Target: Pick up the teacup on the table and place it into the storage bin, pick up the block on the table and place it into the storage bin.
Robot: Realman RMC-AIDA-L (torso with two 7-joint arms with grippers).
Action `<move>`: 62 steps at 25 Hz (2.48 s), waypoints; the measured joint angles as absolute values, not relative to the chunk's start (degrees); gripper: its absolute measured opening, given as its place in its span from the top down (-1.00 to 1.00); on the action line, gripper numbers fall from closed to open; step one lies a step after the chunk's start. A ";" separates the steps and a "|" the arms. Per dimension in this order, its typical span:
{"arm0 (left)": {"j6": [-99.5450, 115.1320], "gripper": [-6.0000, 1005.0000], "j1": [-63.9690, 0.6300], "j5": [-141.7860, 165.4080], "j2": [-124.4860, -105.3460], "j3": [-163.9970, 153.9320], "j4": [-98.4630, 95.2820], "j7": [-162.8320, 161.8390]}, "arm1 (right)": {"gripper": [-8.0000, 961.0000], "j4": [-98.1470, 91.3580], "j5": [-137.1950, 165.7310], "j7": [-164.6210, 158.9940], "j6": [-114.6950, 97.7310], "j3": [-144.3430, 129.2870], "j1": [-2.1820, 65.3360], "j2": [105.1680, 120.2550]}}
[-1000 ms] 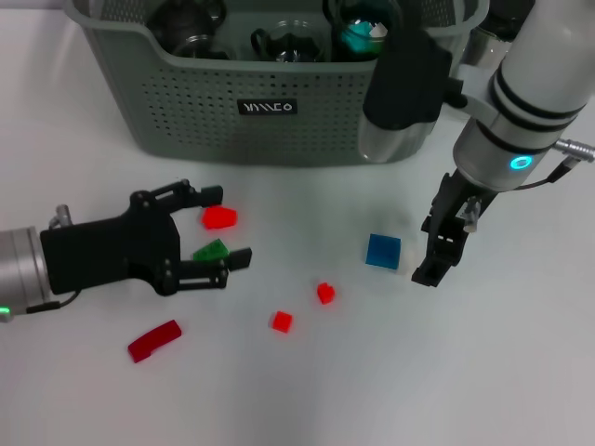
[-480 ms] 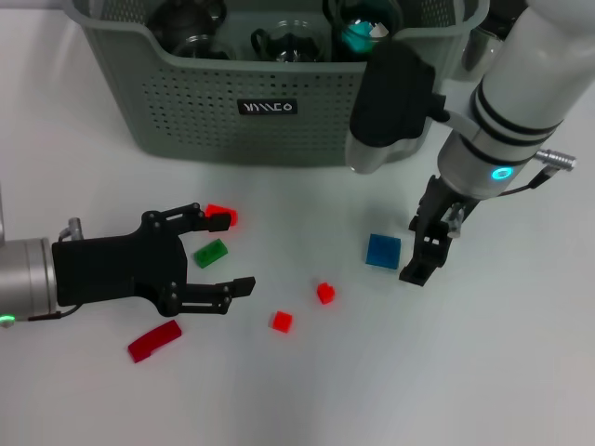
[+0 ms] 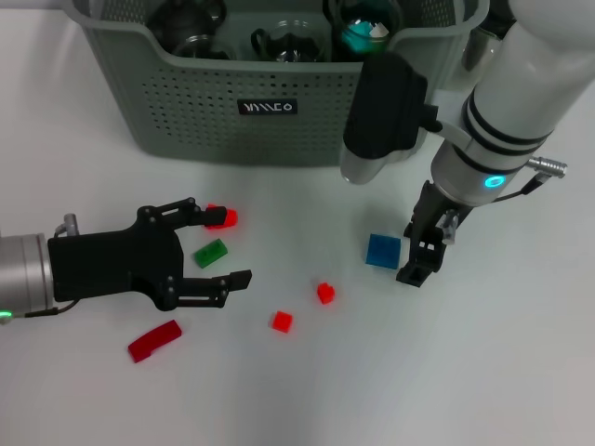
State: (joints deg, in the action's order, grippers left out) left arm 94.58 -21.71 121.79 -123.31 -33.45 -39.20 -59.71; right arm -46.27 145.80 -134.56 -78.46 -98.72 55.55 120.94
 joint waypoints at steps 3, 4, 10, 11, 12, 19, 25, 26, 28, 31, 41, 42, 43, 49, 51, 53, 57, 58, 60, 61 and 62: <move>94.57 -0.77 -21.68 121.57 -123.30 -33.29 -39.20 -59.77 | -0.42 -46.25 145.76 -134.62 -78.13 -99.79 55.44 120.94; 94.57 -0.77 -21.65 121.52 -123.31 -33.19 -39.20 -59.78 | -0.41 -46.24 145.70 -134.63 -78.06 -99.97 55.42 120.94; 94.73 -0.77 -21.59 121.38 -123.22 -31.86 -39.20 -59.82 | 0.09 -46.56 144.61 -135.04 -78.23 -99.89 55.53 120.92; 94.85 -0.77 -21.56 121.36 -123.20 -31.72 -39.21 -59.82 | 0.09 -47.10 144.53 -135.37 -78.45 -99.78 55.42 120.86; 94.99 -0.77 -21.51 121.35 -123.18 -31.55 -39.29 -59.83 | 0.09 -47.90 144.51 -135.74 -78.87 -99.49 55.24 120.72; 95.98 -0.77 -21.40 121.31 -122.89 -30.65 -40.15 -61.17 | 0.11 -60.94 145.02 -136.94 -93.80 -89.37 53.14 120.19; 97.23 -0.77 -21.44 121.21 -122.85 -29.41 -40.35 -61.28 | 0.11 -80.31 143.23 -138.83 -106.31 -74.01 55.03 120.19; 97.27 -0.77 -21.46 121.21 -122.83 -29.41 -40.35 -61.28 | 0.11 -81.71 142.93 -139.03 -106.52 -71.77 56.00 120.16; 97.29 -0.77 -21.56 121.20 -122.79 -29.39 -40.35 -61.28 | 0.11 -84.13 142.44 -139.39 -106.30 -65.20 58.95 120.14; 97.35 -0.77 -21.63 121.19 -122.74 -29.37 -40.35 -61.28 | 0.11 -84.13 143.07 -139.63 -102.49 -58.36 63.39 119.79; 97.32 -0.77 -22.23 121.20 -122.59 -29.35 -40.33 -61.26 | 0.11 -65.71 157.49 -139.62 -71.00 -62.79 68.20 119.76; 97.19 -0.77 -22.26 121.20 -122.59 -29.35 -40.29 -61.26 | 0.11 -62.06 158.98 -139.43 -67.93 -63.38 68.80 119.76; 97.14 -0.77 -22.30 121.20 -122.59 -29.35 -40.24 -61.26 | 0.11 -58.62 160.23 -139.11 -64.97 -63.88 69.39 119.75; 97.02 -0.77 -22.46 121.20 -122.61 -29.35 -40.25 -61.26 | 0.11 -43.79 163.46 -137.79 -51.74 -66.71 71.11 119.96; 96.97 -0.77 -22.47 121.20 -122.61 -29.35 -40.24 -61.26 | 0.11 -41.56 163.61 -137.79 -49.92 -67.88 71.14 120.01; 96.95 -0.77 -22.48 121.20 -122.61 -29.35 -40.25 -61.26 | 0.11 -40.53 164.15 -137.96 -49.22 -68.61 71.09 120.08; 96.94 -0.77 -22.50 121.20 -122.57 -29.01 -40.30 -61.29 | 0.11 -40.15 165.37 -138.29 -49.32 -69.44 70.56 120.16; 96.94 -0.77 -22.50 121.20 -122.54 -28.94 -40.28 -61.30 | 0.11 -40.07 165.53 -138.33 -49.41 -69.59 70.42 120.16; 96.94 -0.77 -22.50 121.20 -122.53 -28.93 -40.24 -61.31 | 0.11 -39.86 165.74 -138.42 -49.61 -69.67 70.30 120.16; 96.94 -0.77 -22.50 121.20 -122.52 -28.92 -40.22 -61.31 | 0.11 -39.77 165.94 -138.55 -49.81 -69.68 70.24 120.15; 96.94 -0.77 -22.50 121.20 -122.52 -28.92 -40.22 -61.31 | 0.11 -39.71 166.25 -138.73 -49.97 -69.69 70.17 120.14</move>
